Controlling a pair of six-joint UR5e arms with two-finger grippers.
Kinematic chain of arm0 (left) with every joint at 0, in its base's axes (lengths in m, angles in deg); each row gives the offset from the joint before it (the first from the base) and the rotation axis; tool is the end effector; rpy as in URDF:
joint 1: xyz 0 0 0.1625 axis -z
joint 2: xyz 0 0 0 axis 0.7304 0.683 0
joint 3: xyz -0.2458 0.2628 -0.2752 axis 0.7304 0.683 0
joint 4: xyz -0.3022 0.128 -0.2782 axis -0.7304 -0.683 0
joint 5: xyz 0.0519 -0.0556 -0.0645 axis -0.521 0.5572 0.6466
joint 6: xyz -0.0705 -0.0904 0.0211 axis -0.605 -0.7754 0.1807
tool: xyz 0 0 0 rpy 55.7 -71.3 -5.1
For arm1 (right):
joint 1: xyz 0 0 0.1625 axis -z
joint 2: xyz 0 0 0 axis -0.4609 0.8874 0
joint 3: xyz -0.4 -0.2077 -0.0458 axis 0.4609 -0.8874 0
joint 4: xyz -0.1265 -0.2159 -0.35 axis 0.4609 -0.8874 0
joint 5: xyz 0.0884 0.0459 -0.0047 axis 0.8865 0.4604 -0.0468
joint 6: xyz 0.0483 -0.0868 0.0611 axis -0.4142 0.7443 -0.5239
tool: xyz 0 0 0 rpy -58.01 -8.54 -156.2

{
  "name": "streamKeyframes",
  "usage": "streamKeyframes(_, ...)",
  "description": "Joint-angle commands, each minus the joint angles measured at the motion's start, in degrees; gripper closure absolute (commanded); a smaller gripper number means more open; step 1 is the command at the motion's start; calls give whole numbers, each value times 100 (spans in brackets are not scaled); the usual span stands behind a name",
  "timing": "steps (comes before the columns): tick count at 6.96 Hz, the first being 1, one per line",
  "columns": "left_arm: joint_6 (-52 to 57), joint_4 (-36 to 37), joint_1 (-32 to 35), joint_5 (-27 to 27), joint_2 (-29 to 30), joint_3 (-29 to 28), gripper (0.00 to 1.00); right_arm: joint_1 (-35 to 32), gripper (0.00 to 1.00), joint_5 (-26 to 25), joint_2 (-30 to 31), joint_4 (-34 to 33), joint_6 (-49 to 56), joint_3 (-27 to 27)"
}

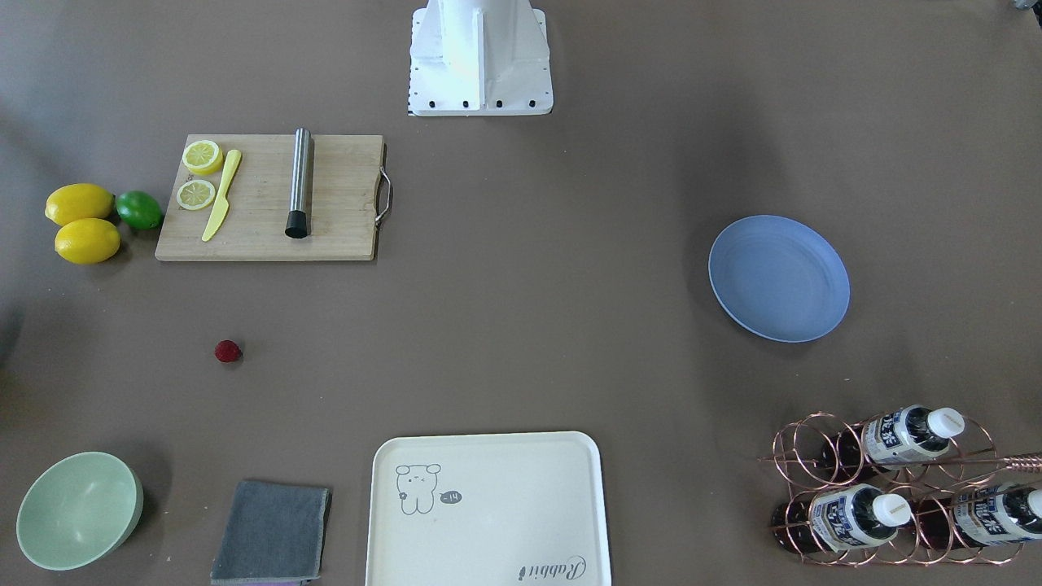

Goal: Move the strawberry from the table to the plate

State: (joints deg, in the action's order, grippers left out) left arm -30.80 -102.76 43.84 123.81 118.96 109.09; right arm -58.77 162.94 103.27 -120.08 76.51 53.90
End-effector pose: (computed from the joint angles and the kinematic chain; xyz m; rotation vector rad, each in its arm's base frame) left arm -0.0534 -0.4532 0.6315 0.1493 0.8329 -0.0194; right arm 0.0261 -0.4581 0.6177 0.0656 -0.7287 -0.0025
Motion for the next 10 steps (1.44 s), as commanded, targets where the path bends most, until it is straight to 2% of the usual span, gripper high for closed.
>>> streamKeyframes(1,5,-9,3,30,1,-21,2,0,0,9,1,-8,-8,-5)
streamKeyframes(7,-4,-9,3,21,1,-30,2,26,0,62,-26,18,0,4)
streamKeyframes(10,-4,-9,3,21,-8,-30,2,26,0,334,-26,18,0,4)
